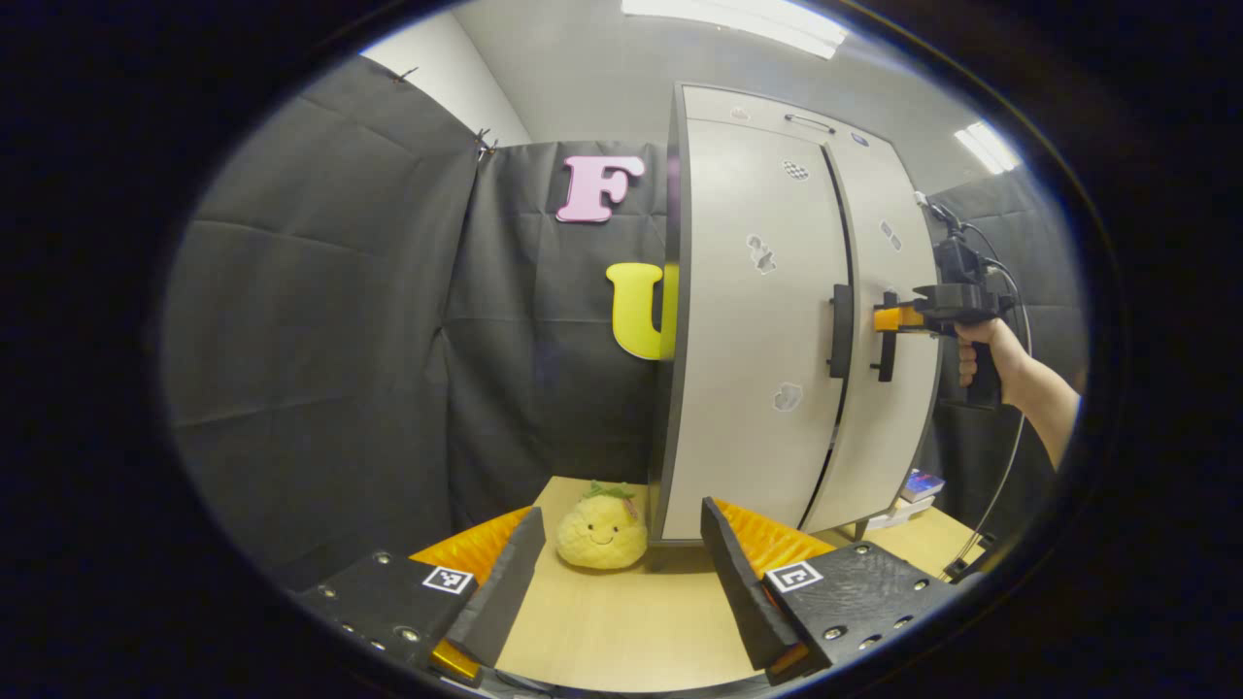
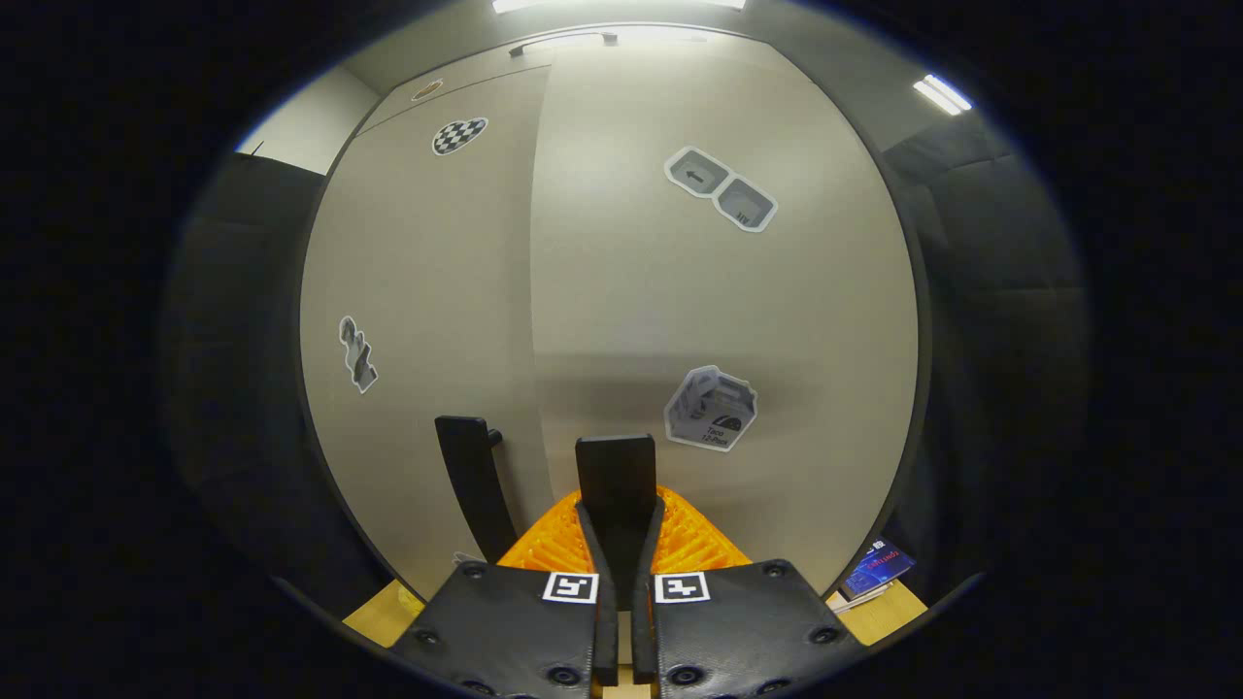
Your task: Open the right door of the double-door shoe cabinet with the right hand, and open the left door with the left hand.
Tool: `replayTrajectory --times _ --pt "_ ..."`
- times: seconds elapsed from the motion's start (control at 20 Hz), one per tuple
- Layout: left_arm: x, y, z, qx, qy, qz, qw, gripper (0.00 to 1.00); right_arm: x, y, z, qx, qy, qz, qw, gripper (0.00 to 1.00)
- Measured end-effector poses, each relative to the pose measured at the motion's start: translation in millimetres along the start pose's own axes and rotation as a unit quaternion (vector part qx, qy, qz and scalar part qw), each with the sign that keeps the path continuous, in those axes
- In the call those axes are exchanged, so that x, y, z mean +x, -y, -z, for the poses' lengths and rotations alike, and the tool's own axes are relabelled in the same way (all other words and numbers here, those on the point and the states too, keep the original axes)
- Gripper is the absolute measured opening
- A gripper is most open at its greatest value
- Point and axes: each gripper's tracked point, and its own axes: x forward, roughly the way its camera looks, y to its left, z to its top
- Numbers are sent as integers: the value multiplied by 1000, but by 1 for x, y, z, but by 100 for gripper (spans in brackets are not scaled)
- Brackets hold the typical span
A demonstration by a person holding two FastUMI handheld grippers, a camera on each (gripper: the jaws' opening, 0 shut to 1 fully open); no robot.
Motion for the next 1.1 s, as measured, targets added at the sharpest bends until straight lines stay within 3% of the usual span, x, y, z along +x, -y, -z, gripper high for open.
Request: replayTrajectory --times 0.45,0.7,1.1 --pt "-16 59 -9 -5 0 7 1000 93 -39 10 3 9 1 -51 999 7" --pt "-27 101 -18 -43 2 6 999 93 -50 15 4 9 2 -68 998 7" --pt "-46 155 -16 -22 -5 -2 1000 92 -84 33 6 20 -2 -119 993 7"
